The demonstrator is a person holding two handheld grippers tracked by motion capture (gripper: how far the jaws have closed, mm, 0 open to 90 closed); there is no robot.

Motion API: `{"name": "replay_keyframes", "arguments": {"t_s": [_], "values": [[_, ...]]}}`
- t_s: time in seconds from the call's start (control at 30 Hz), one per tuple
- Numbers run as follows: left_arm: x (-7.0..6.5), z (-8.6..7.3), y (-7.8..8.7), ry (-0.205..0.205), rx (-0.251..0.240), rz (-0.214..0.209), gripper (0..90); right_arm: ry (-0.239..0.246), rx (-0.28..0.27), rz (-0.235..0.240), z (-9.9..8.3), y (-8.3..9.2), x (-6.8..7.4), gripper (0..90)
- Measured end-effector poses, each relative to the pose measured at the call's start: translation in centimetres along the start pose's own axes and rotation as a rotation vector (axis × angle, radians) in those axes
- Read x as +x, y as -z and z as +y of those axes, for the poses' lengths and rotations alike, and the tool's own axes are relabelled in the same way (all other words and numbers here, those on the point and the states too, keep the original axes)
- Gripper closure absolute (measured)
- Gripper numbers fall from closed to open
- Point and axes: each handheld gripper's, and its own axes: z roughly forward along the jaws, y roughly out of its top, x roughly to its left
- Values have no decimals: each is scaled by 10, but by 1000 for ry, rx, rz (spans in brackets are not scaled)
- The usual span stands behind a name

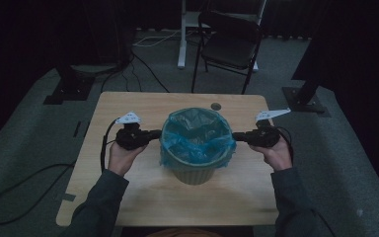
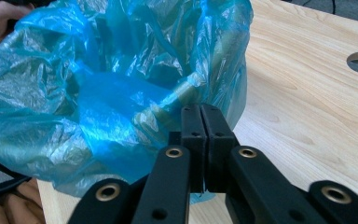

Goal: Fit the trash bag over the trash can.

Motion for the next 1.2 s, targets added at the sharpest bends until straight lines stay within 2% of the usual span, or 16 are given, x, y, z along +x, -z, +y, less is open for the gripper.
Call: {"name": "replay_keyframes", "arguments": {"t_s": [0.13, 0.33, 0.37, 0.4, 0.57, 0.87, 1.07, 1.13, 1.17, 1.2], "values": [[0, -3, 1, 3, 1, -6, 846, 6, 8, 3, -3, 1, 2, 861], [-1, -6, 6, 2, -2, 3, 790, 18, 22, -28, -7, 3, 5, 812], [-4, -8, 15, 4, -18, -3, 769, 19, 7, -36, -10, 8, 7, 762], [-4, -8, 15, 4, -18, -3, 761, 22, 1, -38, -11, 10, 8, 752], [-12, -15, 23, -7, -16, -46, 727, 42, 6, -7, -19, 16, 15, 719], [-24, -23, 7, -47, 43, -96, 715, 91, 27, 57, -20, 0, 24, 714], [-24, -23, 7, -59, 44, -97, 715, 109, 32, 69, -20, -3, 24, 726], [-23, -23, 7, -60, 44, -88, 713, 109, 34, 61, -19, -3, 24, 726], [-21, -23, 9, -66, 43, -66, 713, 103, 36, 50, -19, -2, 22, 726], [-20, -24, 10, -63, 40, -62, 713, 90, 27, 46, -20, -1, 19, 724]]}}
